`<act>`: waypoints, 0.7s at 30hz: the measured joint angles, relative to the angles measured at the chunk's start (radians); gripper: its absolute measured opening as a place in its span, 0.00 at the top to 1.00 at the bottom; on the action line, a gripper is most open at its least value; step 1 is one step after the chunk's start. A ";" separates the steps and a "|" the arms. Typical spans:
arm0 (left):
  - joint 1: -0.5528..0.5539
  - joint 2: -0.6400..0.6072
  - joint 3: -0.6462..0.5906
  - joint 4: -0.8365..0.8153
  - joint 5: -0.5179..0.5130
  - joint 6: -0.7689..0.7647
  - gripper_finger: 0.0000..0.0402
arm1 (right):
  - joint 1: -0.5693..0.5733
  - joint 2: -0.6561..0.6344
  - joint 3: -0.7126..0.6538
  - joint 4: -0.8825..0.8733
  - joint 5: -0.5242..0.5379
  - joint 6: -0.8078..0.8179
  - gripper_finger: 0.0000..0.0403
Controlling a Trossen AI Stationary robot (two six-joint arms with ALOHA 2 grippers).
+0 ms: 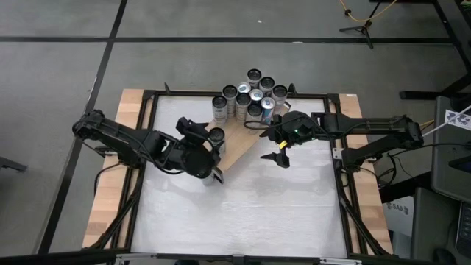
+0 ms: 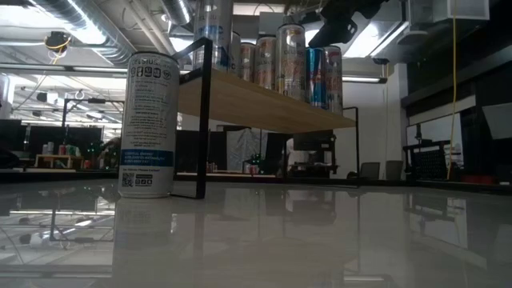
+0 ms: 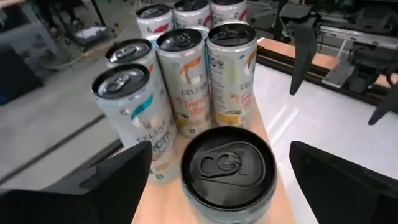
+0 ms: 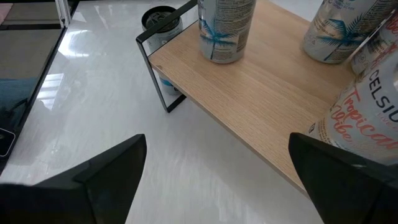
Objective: Place canned beverage on shelf
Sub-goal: Put the white-blue soda can on the shelf aligned with the other white-blue soda can
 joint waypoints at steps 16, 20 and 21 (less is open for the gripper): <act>-0.046 -0.057 0.000 0.023 0.017 0.354 0.07 | 0.000 0.000 0.000 0.000 0.000 0.000 0.04; -0.058 -0.057 0.000 0.024 0.019 0.495 0.07 | 0.000 0.000 0.000 0.000 0.000 0.000 0.04; -0.059 -0.057 0.000 0.024 0.024 0.531 0.07 | 0.000 0.000 0.000 0.000 0.000 0.000 0.04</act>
